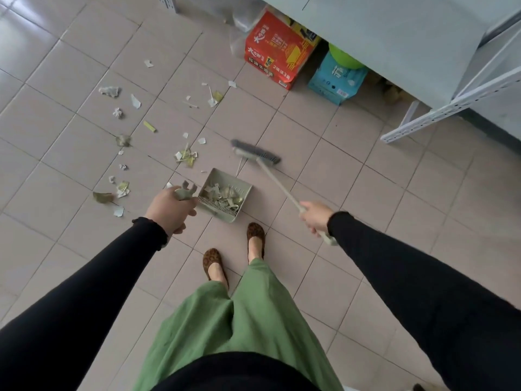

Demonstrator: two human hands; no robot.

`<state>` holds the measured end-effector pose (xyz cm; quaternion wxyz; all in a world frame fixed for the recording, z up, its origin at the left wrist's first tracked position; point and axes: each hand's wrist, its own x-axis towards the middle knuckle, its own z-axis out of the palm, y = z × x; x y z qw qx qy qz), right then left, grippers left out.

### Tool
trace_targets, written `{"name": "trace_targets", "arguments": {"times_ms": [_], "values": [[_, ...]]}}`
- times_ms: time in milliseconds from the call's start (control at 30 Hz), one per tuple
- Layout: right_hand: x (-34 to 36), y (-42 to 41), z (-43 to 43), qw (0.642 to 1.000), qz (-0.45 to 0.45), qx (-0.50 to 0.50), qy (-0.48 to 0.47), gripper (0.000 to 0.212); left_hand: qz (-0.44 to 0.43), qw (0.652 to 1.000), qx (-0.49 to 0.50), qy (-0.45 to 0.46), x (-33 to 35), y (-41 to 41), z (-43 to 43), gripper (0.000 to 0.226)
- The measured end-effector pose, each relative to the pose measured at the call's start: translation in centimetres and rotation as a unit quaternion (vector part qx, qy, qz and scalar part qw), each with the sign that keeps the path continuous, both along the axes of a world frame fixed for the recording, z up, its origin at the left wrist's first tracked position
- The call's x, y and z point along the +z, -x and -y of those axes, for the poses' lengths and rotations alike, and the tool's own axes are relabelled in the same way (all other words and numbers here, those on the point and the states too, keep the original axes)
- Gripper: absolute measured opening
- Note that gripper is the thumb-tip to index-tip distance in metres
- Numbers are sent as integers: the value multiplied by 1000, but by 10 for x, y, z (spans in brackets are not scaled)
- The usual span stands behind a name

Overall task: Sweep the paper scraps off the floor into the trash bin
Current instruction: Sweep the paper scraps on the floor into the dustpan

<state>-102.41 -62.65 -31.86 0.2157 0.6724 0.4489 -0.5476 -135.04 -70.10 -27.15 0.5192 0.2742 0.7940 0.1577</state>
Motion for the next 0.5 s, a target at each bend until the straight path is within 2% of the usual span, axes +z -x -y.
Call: {"name": "trace_targets", "arguments": {"times_ms": [133, 233, 367, 500], "values": [[67, -47, 45, 998, -47, -13, 38, 53, 4, 1000, 10, 11, 1, -1, -1, 18], [96, -63, 60, 998, -62, -21, 19, 54, 8, 1000, 15, 17, 1, -1, -2, 19], [67, -39, 41, 998, -44, -13, -46, 55, 5, 1000, 24, 11, 4, -6, -4, 9], [36, -7, 26, 999, -33, 20, -21, 51, -2, 1000, 27, 16, 3, -7, -3, 15]]}}
